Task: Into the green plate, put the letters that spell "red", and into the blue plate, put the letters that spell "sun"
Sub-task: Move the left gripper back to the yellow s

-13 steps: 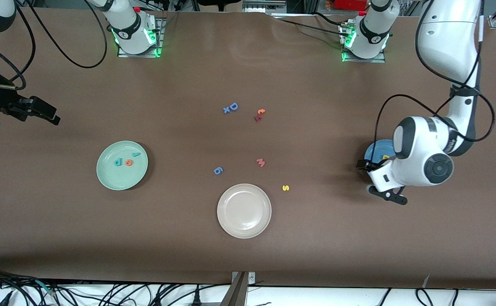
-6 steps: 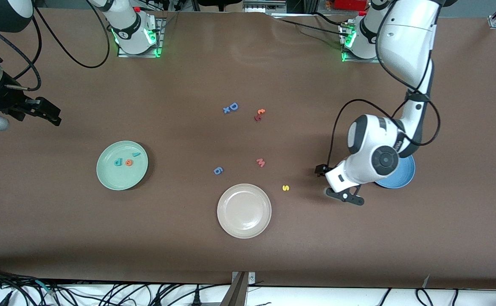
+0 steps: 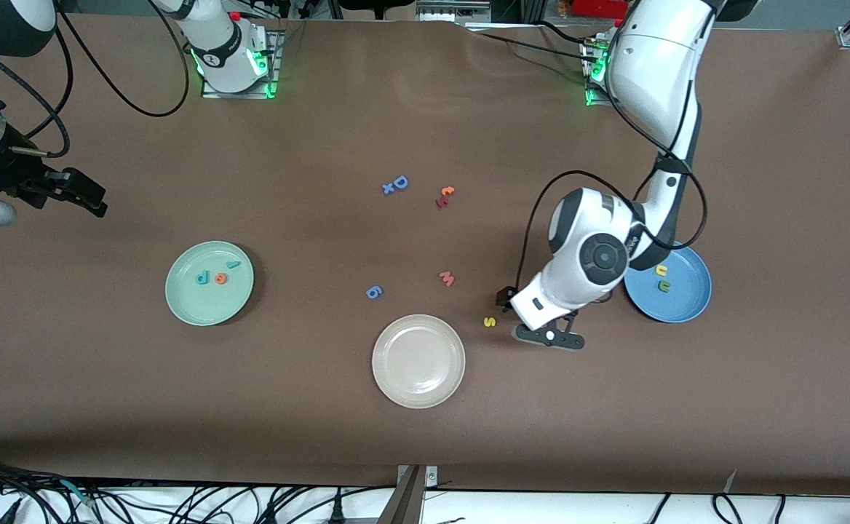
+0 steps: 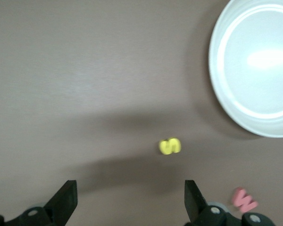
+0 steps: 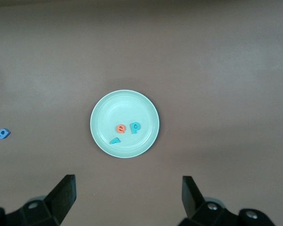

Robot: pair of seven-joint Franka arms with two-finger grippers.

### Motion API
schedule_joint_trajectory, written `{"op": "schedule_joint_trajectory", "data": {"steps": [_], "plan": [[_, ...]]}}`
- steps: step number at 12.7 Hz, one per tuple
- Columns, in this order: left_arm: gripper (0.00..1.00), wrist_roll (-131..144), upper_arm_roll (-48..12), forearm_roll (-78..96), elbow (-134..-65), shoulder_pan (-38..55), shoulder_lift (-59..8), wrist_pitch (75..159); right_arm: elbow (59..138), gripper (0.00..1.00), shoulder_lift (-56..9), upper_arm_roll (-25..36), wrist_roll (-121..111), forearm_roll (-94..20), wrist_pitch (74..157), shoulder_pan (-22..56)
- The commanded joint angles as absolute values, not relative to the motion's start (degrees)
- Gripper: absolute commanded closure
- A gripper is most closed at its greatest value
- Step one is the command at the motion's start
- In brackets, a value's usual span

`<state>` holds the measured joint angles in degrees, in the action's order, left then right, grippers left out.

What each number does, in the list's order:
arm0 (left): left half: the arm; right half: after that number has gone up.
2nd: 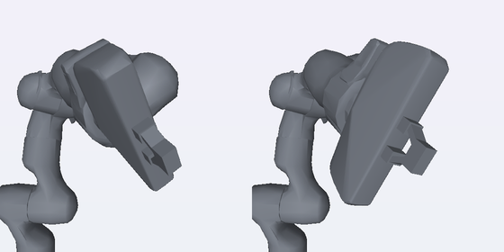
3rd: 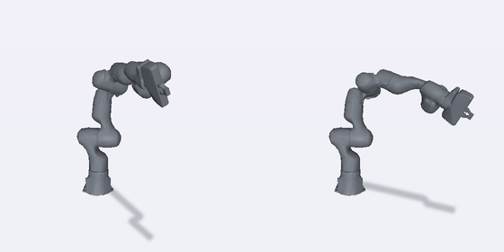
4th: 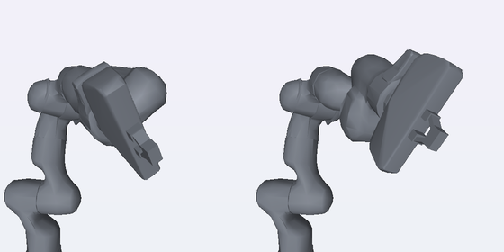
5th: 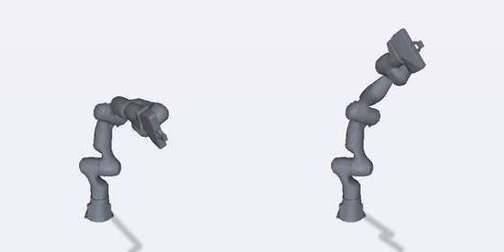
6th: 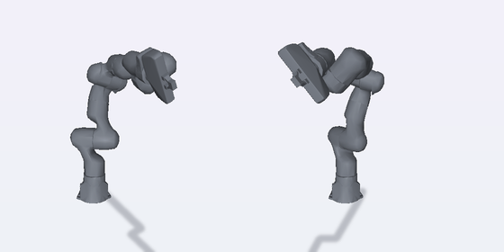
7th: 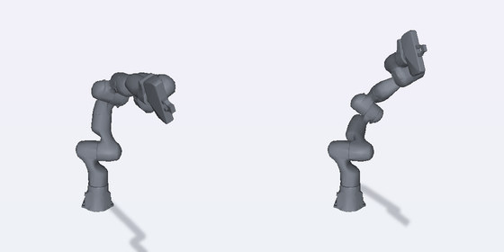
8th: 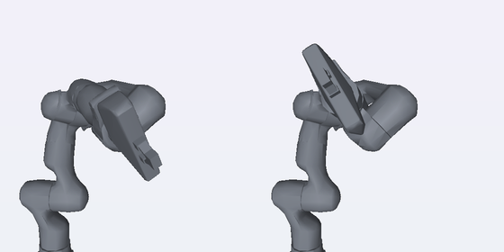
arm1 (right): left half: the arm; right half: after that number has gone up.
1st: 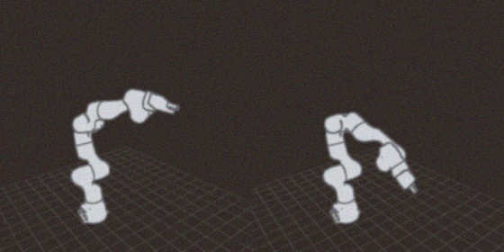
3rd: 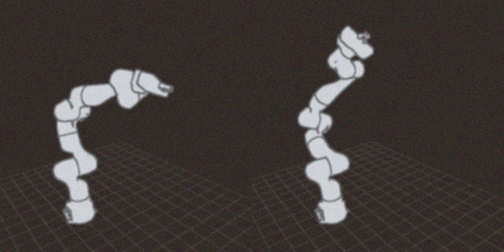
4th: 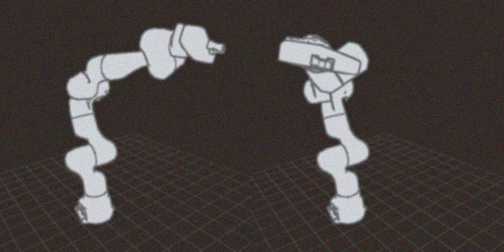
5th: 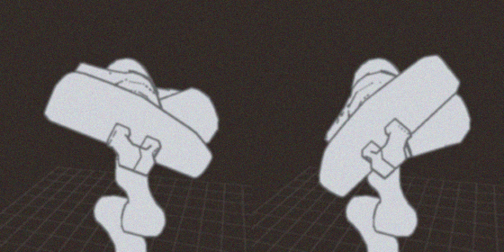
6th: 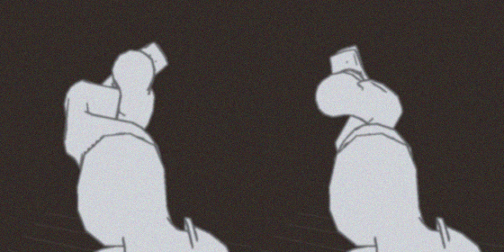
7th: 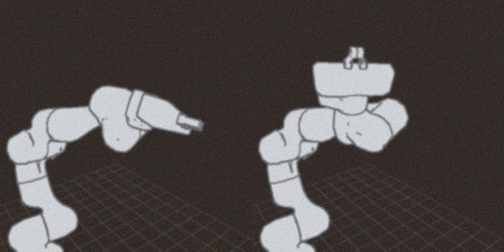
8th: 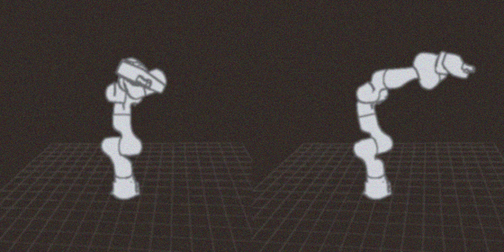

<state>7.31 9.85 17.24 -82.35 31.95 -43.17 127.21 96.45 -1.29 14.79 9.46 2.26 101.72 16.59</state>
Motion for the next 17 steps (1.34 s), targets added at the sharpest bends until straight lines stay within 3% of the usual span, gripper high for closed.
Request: {"op": "schedule_joint_trajectory", "data": {"steps": [1,7,17], "plan": [[0.0,8.9,10.8,18.5,-78.0,32.5,-46.4,126.8,95.1,0.01,-1.5,14.6,9.8,1.7,101.3,16.3],[0.0,11.3,10.8,18.5,-71.7,32.5,-52.1,128.3,94.5,0.01,-1.6,14.6,9.8,1.8,101.0,16.3],[0.0,14.5,10.8,18.5,-71.7,35.1,-55.9,133.2,94.5,0.01,-1.6,14.7,9.6,1.8,100.9,16.3]]}}
